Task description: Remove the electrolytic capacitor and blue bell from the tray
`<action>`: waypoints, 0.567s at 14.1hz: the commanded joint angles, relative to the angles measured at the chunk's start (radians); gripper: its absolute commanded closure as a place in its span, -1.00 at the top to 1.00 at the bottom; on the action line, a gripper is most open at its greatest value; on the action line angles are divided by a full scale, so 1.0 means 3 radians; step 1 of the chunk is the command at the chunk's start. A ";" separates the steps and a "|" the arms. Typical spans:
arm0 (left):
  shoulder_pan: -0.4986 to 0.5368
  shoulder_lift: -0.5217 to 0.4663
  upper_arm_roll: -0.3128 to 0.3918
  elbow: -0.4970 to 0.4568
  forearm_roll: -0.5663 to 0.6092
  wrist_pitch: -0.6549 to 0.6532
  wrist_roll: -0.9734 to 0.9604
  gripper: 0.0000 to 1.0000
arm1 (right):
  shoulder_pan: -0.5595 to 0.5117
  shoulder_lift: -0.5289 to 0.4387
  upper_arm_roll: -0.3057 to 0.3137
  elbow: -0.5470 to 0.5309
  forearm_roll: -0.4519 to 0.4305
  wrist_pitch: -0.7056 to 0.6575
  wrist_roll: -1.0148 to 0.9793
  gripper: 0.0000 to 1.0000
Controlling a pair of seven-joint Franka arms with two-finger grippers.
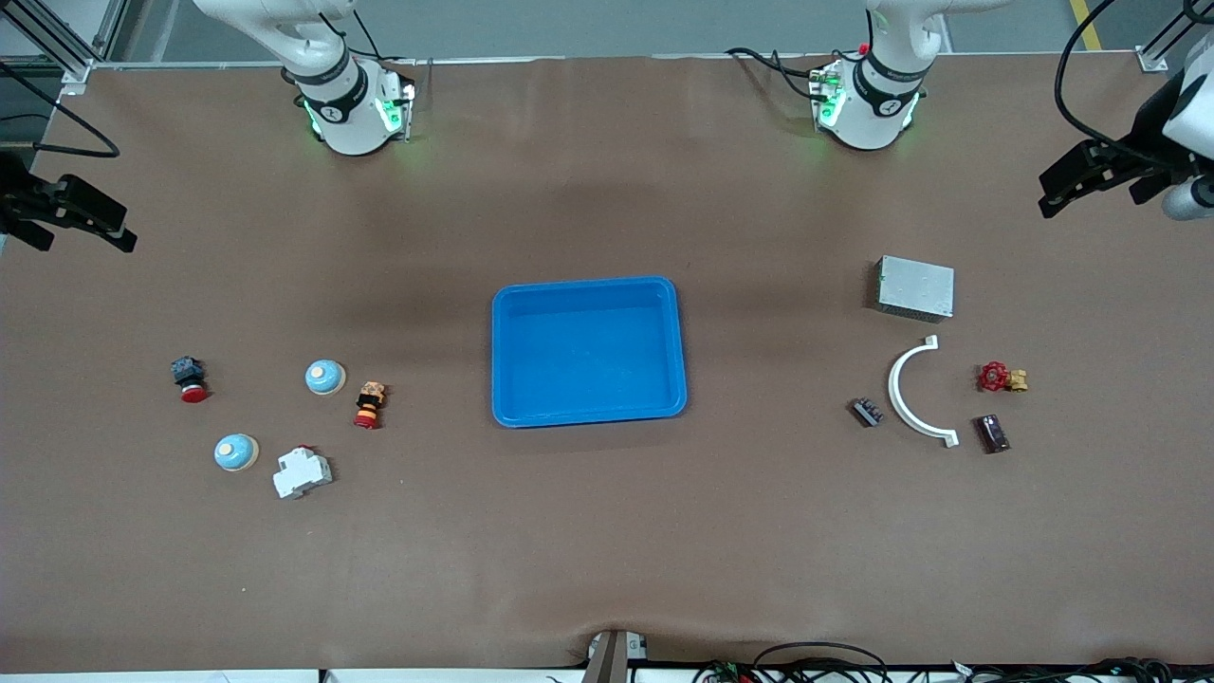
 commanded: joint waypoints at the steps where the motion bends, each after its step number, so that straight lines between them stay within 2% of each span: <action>1: -0.0046 -0.0060 0.0030 0.0040 -0.0010 -0.0072 0.0062 1.00 | -0.0064 -0.0061 0.0043 -0.0056 -0.0020 0.0006 -0.0010 1.00; 8: -0.0020 0.0114 0.0036 0.0184 -0.0061 -0.0067 0.0200 1.00 | -0.0070 -0.0061 0.0038 -0.0056 -0.0020 0.0006 -0.0015 1.00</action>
